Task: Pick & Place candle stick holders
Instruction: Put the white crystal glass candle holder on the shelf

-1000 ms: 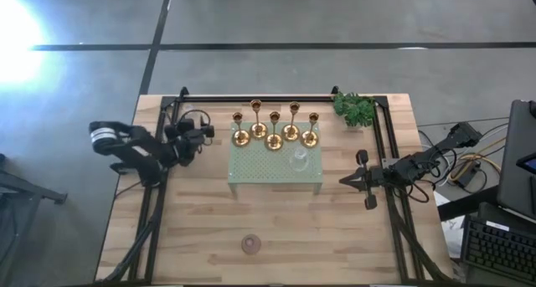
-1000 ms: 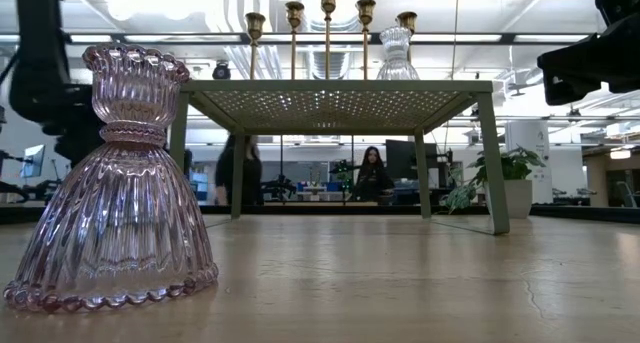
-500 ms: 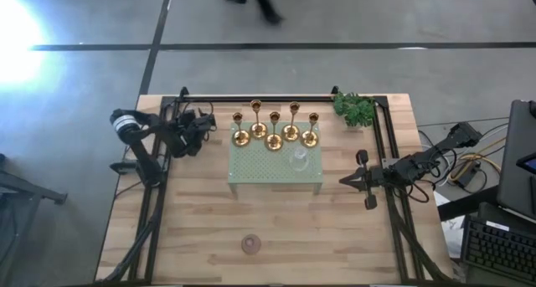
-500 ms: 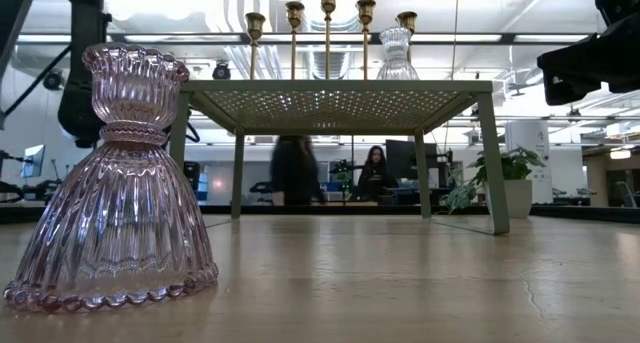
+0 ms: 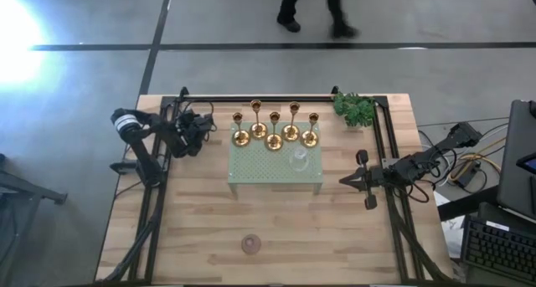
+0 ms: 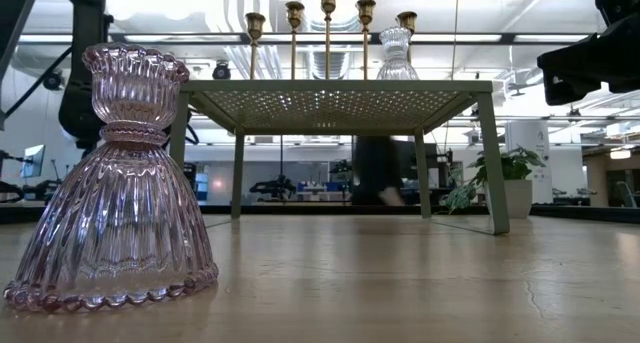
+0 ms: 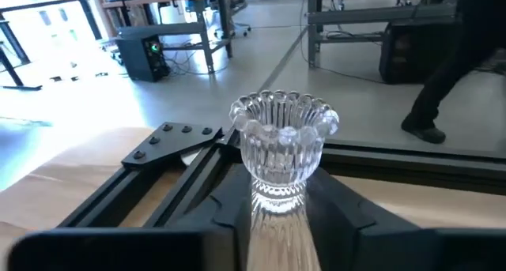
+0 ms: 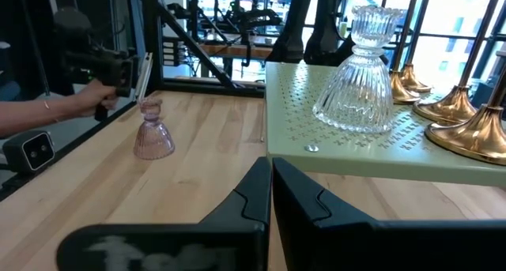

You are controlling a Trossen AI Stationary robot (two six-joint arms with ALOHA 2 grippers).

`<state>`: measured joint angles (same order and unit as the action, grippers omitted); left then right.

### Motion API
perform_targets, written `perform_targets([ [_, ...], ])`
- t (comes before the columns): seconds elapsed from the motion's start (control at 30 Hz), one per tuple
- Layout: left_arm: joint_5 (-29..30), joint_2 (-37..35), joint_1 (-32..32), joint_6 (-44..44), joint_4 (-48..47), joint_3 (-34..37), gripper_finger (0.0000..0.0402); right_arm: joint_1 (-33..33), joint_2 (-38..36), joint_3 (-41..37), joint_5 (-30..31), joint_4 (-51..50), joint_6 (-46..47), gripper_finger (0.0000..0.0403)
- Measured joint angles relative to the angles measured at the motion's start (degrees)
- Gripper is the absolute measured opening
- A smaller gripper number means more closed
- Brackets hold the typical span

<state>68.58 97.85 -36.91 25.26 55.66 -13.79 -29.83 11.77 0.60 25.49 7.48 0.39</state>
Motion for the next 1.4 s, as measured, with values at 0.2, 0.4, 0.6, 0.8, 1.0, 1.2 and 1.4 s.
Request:
perform_targets([
  [0.2,-5.26,-1.65,0.16,-2.92,0.31,-0.01,0.0089,-0.01,0.00,0.00,0.00,-0.02,0.01,0.0009],
  [0.4,-12.22,-4.59,0.44,-5.73,0.23,0.01,0.0088,-0.01,0.00,0.00,-0.01,-0.01,0.01,0.0009],
  [0.6,-13.93,-12.50,2.84,-9.92,-0.48,0.10,0.0013,0.00,0.00,0.00,0.00,0.01,-0.01,0.0009],
  [0.8,-12.36,-25.16,7.11,-13.61,-8.47,0.88,0.0002,-0.01,0.00,0.00,-0.01,-0.02,0.00,0.0009],
  [1.0,-12.01,-33.83,7.35,-7.03,-25.88,1.01,0.0003,-0.01,0.02,0.00,-0.02,-0.02,0.02,0.0009],
  [1.2,-12.12,-37.24,7.33,-5.33,-26.59,0.38,0.0004,0.00,0.00,0.00,0.01,-0.02,0.01,0.0009],
  [1.4,-20.61,-36.81,3.40,-10.18,-29.12,-6.38,0.0035,-0.01,0.02,0.00,-0.01,-0.02,0.00,0.0009],
])
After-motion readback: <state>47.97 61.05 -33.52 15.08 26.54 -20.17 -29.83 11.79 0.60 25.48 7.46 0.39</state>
